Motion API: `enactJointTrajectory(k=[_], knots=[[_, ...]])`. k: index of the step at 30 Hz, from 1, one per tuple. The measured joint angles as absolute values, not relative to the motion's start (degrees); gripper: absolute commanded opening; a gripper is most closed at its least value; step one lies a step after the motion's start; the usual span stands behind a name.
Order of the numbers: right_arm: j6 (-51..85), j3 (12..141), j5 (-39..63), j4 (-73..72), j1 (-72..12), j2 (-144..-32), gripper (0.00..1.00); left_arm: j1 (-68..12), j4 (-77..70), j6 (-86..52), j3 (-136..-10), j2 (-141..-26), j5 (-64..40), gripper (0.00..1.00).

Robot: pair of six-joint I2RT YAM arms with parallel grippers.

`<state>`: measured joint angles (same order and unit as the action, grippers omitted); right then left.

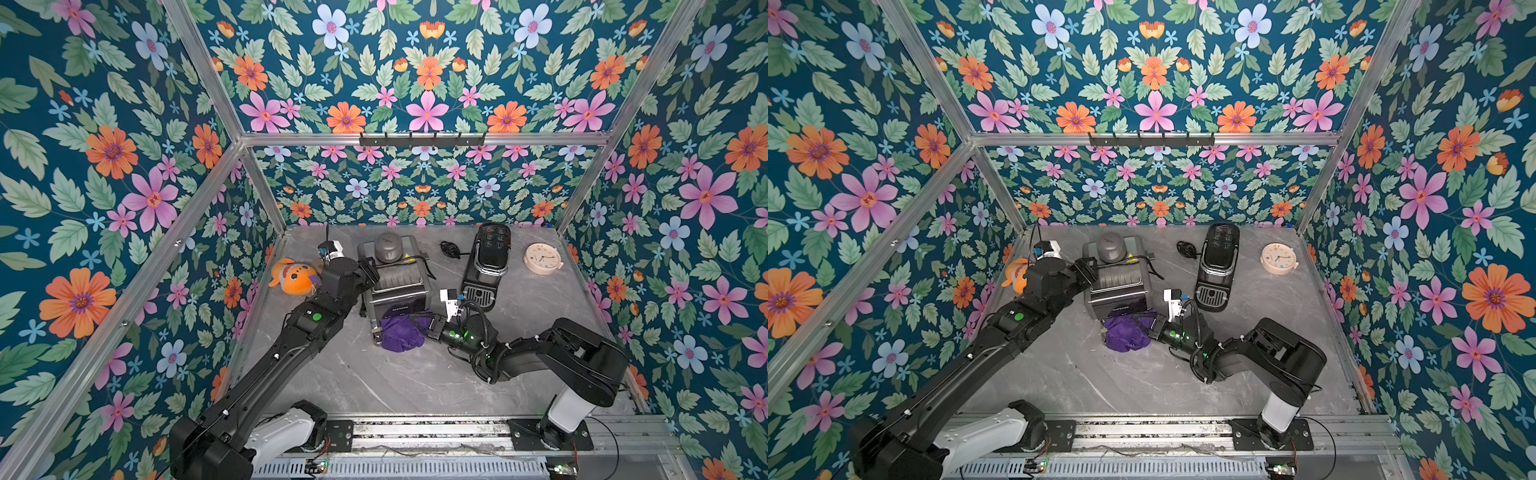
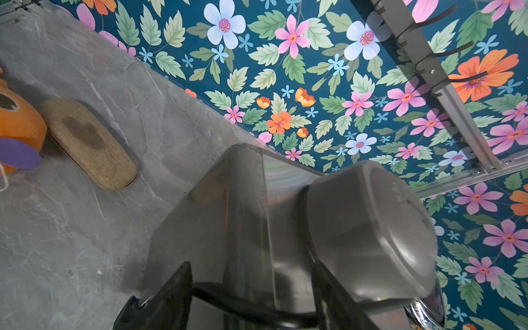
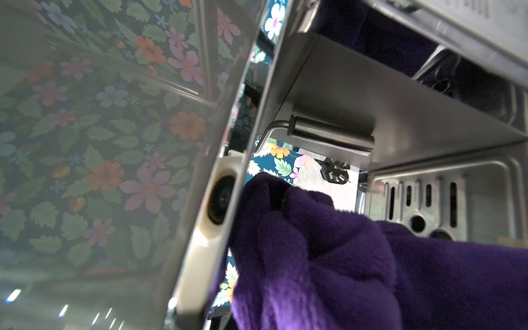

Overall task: Wipe the surface of a coffee machine
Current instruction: Wipe the dirt from the surface of the coffee machine.

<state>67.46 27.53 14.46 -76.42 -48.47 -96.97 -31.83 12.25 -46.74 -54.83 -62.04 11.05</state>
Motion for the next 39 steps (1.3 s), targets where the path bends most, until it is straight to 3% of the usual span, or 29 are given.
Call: enactJointTrajectory(k=[39], knots=[[71.24, 36.77, 8.80, -80.36, -47.33, -111.98, 0.00, -31.51, 8.56, -48.03, -52.25, -61.56, 10.92, 0.64]])
